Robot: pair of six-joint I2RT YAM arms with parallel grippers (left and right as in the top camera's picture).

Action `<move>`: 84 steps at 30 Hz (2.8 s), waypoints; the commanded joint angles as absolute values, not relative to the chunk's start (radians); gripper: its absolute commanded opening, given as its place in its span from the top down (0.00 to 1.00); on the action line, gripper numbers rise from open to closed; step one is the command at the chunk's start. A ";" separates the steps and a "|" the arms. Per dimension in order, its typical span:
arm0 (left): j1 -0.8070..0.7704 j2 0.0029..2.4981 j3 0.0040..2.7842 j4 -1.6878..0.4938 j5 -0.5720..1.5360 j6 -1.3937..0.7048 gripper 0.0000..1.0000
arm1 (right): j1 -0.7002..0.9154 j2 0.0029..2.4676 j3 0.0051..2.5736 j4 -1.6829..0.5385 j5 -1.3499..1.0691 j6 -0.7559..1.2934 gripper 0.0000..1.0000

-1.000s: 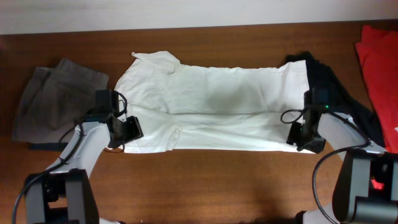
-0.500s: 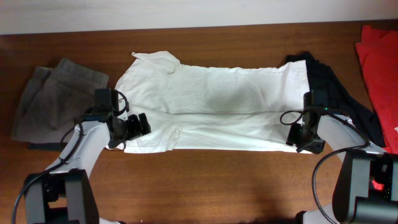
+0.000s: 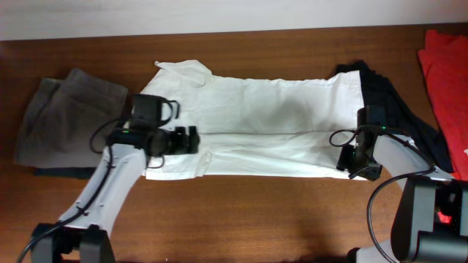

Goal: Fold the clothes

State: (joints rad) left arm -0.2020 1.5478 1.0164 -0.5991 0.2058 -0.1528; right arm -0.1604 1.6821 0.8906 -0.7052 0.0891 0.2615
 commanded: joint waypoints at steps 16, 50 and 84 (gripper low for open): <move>-0.345 1.819 1.026 -0.596 0.110 -0.073 0.53 | -0.164 1.691 0.869 -0.691 0.075 0.266 0.43; -0.375 1.757 1.070 -0.624 0.116 -0.073 0.67 | -0.164 1.691 0.868 -0.688 0.075 0.266 0.43; -0.383 1.824 1.155 -0.535 -0.089 -0.073 1.00 | -0.164 1.691 0.868 -0.691 0.075 0.266 0.43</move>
State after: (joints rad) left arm -0.3843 1.8332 1.0859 -0.5377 0.0105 -0.0727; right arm -0.1612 1.6821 0.8906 -0.7013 0.0856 0.2611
